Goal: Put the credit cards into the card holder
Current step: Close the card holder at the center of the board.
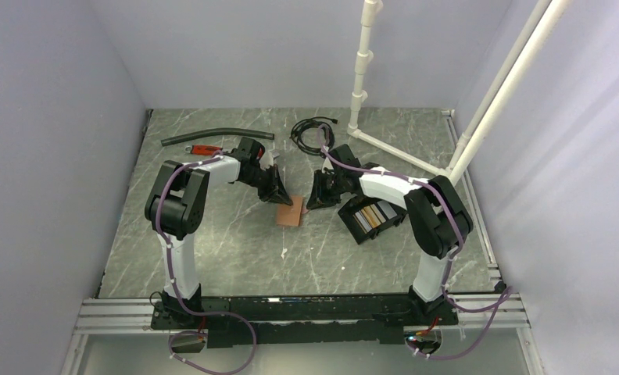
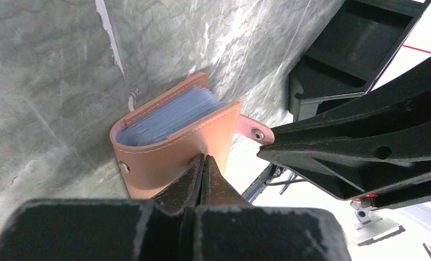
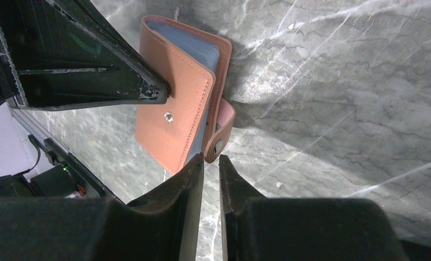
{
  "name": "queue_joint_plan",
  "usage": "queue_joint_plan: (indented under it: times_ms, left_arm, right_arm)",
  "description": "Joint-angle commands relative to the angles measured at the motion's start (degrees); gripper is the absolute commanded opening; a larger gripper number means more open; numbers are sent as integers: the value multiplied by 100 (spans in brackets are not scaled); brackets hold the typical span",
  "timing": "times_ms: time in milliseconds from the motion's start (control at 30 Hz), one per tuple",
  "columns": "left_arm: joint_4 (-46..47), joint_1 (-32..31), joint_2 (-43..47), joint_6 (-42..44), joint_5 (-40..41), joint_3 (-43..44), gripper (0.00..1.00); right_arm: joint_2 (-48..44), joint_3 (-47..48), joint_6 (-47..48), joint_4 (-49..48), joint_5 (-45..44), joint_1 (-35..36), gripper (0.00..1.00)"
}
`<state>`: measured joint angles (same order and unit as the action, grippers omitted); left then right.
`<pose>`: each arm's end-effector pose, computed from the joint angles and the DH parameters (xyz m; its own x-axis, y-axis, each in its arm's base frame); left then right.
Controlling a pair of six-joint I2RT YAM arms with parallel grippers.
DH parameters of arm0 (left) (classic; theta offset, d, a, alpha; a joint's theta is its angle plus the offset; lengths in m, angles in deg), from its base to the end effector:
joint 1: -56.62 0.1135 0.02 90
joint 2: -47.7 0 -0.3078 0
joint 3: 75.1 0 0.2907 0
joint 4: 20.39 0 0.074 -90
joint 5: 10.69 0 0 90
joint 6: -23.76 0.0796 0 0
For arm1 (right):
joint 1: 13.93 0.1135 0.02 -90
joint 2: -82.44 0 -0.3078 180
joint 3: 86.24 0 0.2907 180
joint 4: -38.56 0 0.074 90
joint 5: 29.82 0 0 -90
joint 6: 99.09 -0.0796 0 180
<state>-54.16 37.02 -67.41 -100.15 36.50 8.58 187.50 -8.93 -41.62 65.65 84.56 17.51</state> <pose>0.4097 -0.2033 0.1204 -0.9968 -0.0795 -0.0039 -0.0500 0.6641 -0.7460 0.3596 0.2584 0.1556 -0.9526 -0.0083 -0.3040 -0.1965 0.7800 0.5942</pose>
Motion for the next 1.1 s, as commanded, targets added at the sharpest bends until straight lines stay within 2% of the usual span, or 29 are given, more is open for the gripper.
queue_joint_plan:
  times_ms: [0,267,467,667,833,1067]
  left_arm:
    - [-37,-141,-92,113,401,-134,0]
    - [-45,-148,-92,115,413,-135,0]
    - [-55,-166,-119,130,420,-112,0]
    - [-46,-176,-139,122,406,-112,0]
    - [-71,-194,-164,91,465,-107,0]
    - [-30,-211,-136,-45,528,-170,0]
  right_arm:
    - [46,186,58,-132,-53,-25,18]
    - [156,296,106,-98,-68,-24,18]
    - [72,252,132,-165,29,-26,0]
    - [-64,184,375,-341,355,-37,0]
    - [-112,150,816,-841,1234,-33,0]
    - [256,437,1509,-844,1932,-55,0]
